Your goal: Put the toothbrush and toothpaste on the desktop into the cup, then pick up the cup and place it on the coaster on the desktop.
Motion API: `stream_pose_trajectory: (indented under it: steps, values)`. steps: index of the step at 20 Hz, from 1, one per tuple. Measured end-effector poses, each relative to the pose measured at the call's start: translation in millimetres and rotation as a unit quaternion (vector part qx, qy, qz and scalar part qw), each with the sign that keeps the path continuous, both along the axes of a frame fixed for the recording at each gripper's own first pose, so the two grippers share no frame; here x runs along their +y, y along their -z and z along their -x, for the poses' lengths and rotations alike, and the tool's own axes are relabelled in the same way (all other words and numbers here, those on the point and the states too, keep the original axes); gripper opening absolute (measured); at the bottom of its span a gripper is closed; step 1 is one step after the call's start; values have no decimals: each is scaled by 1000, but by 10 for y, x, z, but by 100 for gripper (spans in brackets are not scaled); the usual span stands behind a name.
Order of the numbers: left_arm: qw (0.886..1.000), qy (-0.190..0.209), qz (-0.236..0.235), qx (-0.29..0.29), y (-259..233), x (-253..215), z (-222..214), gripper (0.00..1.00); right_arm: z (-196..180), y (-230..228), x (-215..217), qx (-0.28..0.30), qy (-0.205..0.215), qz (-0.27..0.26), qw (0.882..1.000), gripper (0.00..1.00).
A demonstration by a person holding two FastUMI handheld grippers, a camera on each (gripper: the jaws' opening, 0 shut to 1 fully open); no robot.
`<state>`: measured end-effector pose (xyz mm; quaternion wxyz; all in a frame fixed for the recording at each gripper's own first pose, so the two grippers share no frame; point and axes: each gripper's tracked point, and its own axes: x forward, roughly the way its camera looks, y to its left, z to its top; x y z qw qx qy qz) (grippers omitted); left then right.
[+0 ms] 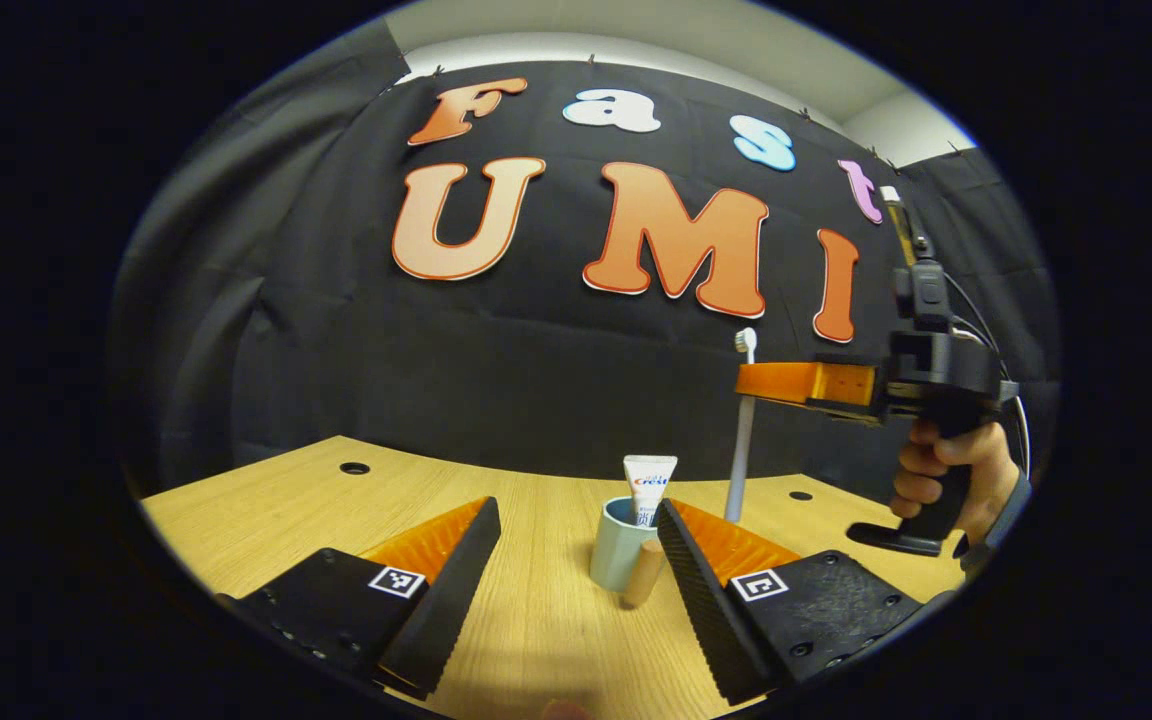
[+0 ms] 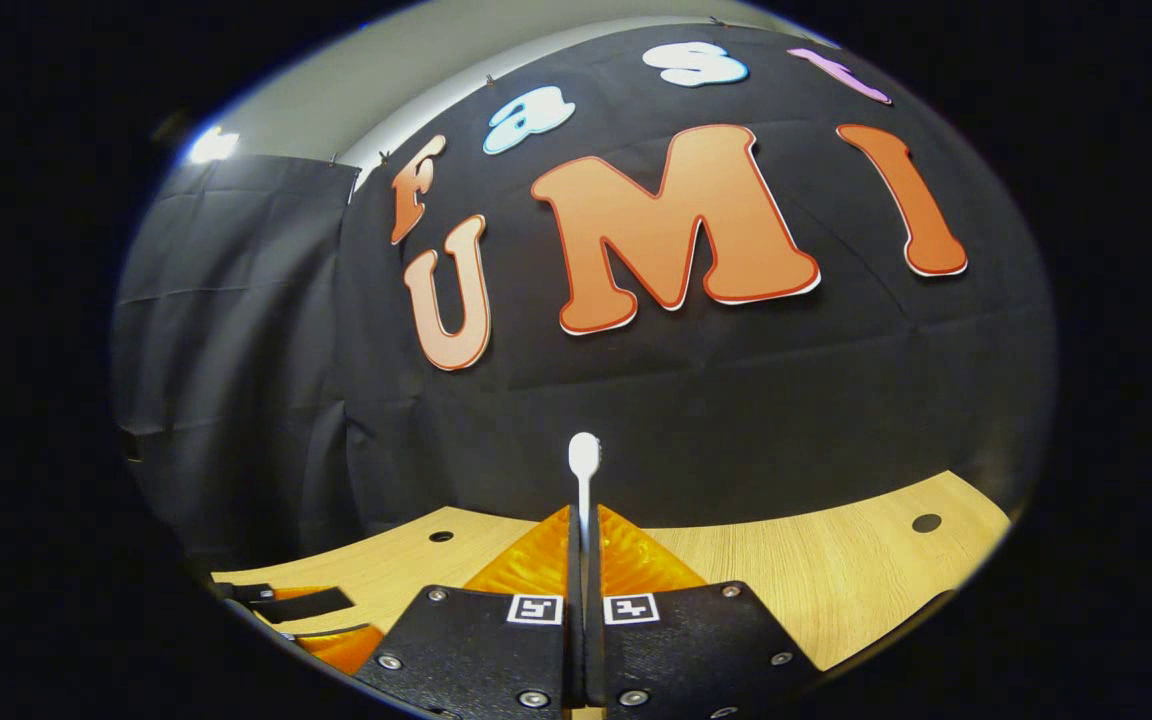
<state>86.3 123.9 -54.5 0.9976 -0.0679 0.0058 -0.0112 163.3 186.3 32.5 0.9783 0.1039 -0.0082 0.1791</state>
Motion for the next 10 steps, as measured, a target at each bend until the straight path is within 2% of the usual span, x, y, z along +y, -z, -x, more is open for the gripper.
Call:
stream_pose_trajectory:
  steps: [3, 7, 10]
  values:
    - [1000, -11, 8, -9, 24, 105, 140, 95, -191, -41, 128, -11, 8, -23, 1000, 0]
    - [1000, -21, 6, 4, 269, 186, 220, 95, -420, 2, 210, -21, 36, -22, 999, 1]
    - [999, -23, 23, 3, 307, 245, 256, 95, -494, 61, 299, -15, 35, -25, 999, 1]
